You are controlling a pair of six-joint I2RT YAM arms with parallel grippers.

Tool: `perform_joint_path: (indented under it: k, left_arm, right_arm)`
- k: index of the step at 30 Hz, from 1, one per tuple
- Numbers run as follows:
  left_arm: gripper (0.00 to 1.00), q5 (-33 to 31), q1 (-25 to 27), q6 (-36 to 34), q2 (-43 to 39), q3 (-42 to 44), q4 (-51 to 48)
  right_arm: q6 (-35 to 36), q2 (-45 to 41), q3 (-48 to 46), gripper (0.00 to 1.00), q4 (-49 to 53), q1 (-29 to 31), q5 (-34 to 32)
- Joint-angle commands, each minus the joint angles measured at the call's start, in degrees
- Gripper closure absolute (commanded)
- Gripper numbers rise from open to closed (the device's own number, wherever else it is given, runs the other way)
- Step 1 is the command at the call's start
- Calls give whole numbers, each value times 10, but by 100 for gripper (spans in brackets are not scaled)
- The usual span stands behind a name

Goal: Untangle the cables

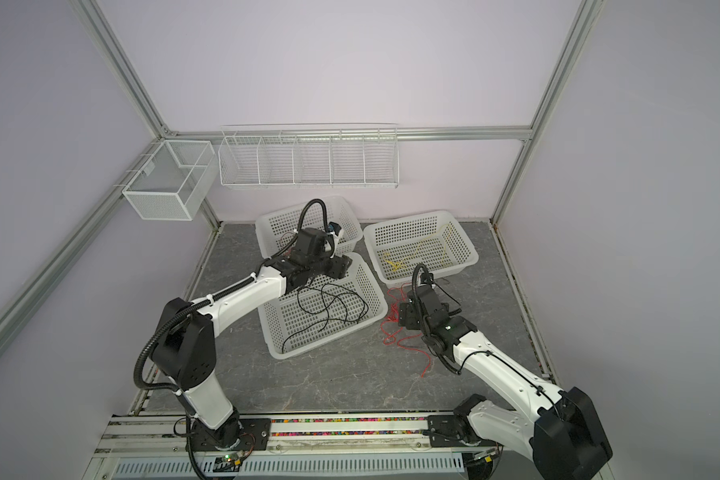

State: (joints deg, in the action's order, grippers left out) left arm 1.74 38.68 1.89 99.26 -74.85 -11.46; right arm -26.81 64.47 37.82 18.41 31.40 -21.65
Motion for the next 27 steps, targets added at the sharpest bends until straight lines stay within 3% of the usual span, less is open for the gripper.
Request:
perform_joint_path:
  k: [1, 11, 21, 27]
  left_arm:
    - [28, 56, 26, -14, -40, 33, 68]
    - [28, 119, 52, 20, -82, 96, 107]
    - [28, 118, 54, 26, -90, 106, 96]
    - [28, 111, 54, 28, -91, 106, 94]
  right_arm:
    - [-10, 26, -5, 16, -31, -13, 27]
    - [3, 103, -8, 25, -129, -31, 36]
    - [18, 215, 30, 56, -188, -47, 67]
    - [23, 225, 38, 86, -176, -47, 59]
